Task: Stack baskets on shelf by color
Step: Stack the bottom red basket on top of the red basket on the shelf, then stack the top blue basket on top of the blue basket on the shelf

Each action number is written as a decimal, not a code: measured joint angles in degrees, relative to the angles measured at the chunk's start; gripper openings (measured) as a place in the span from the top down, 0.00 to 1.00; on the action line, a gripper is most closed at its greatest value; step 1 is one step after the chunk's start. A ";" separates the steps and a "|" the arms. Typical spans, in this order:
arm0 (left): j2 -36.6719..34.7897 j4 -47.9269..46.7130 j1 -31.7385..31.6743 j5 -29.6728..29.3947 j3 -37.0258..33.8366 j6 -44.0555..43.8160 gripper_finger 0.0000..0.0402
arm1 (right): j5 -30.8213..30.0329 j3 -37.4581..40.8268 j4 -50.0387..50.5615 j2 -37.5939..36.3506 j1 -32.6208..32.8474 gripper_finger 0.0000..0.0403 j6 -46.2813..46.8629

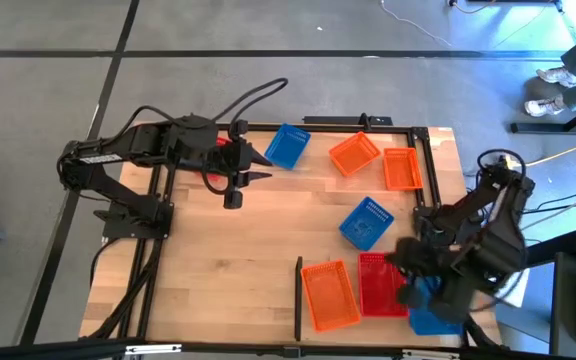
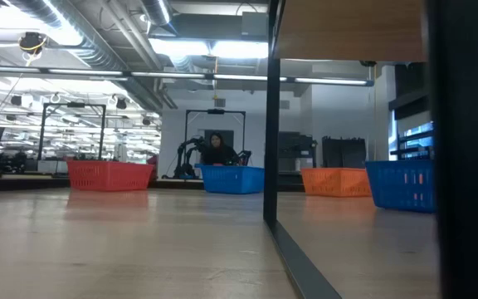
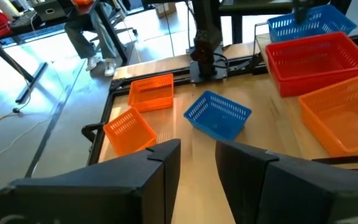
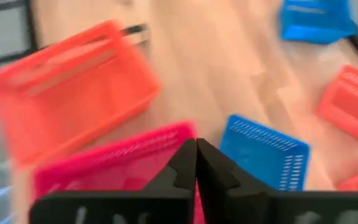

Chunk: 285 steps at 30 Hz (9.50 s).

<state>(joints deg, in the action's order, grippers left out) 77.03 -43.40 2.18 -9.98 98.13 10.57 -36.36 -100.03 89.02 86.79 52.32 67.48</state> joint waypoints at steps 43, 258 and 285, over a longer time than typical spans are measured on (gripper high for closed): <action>0.00 -1.03 5.85 0.02 0.01 -0.11 0.77 | 35.54 13.20 -4.44 -0.64 -22.89 1.00 -0.68; 26.03 30.63 -14.20 -44.35 -1.51 59.23 1.00 | -7.95 3.85 -43.68 -3.30 -58.98 0.72 -73.08; 26.03 30.59 -14.28 -44.63 -1.51 57.07 1.00 | -8.87 3.83 -33.19 -6.96 -64.60 0.72 -50.41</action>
<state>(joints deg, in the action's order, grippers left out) 103.07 -12.80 -12.10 -54.61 96.62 67.64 -45.24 -96.20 55.82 79.83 -12.27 17.07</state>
